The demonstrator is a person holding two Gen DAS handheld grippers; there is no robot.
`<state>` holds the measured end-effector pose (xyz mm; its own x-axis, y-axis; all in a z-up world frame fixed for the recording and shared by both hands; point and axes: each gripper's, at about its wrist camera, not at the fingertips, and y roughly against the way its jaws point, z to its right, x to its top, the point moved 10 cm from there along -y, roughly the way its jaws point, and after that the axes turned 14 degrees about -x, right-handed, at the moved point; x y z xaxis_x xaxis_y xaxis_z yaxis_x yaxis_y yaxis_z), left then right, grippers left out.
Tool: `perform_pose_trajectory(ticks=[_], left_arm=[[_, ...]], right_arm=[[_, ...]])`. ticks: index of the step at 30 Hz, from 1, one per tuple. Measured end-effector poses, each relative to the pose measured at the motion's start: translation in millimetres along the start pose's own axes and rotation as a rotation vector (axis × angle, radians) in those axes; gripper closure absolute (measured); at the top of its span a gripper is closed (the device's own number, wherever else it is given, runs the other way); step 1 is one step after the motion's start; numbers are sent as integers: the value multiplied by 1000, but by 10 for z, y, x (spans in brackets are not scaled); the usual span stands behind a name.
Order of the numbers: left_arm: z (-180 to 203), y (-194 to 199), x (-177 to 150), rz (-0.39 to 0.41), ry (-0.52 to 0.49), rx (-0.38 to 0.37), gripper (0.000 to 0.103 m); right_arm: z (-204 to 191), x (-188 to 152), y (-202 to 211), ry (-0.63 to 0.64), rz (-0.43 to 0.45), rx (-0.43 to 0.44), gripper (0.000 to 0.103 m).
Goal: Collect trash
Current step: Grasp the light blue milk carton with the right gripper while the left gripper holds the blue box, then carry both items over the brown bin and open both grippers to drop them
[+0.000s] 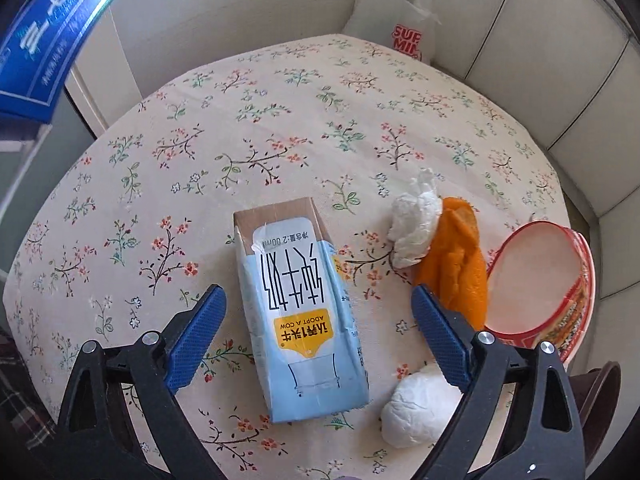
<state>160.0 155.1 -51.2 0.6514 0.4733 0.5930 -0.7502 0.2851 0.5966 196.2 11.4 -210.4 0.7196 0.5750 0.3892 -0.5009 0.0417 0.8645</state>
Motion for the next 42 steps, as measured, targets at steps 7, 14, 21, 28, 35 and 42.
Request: perform_pose_trajectory(ticks=[7,14,21,28,35,42], left_arm=[[-101,32,-12,-2,21,5,49],[-87,46,-18,12,5,19,50],[-24,42,10,37,-18,33,49],[186,-22,15,46,-58,20,49],[486,-165,-110,26,-103,-3,49],[849,-380,-282,-3,-172,-28,49]], right_arm=[[-230,-52,-217,11,-62,41,13],[-320,21,-237,-35,-41,94,46],[-134,121,21,-124,24,101,47],[665,324,641,-299,199,37,47],[1930,75,1168,-548,338,-163,46],[3251,-814,1235,-858,290,-444,46]])
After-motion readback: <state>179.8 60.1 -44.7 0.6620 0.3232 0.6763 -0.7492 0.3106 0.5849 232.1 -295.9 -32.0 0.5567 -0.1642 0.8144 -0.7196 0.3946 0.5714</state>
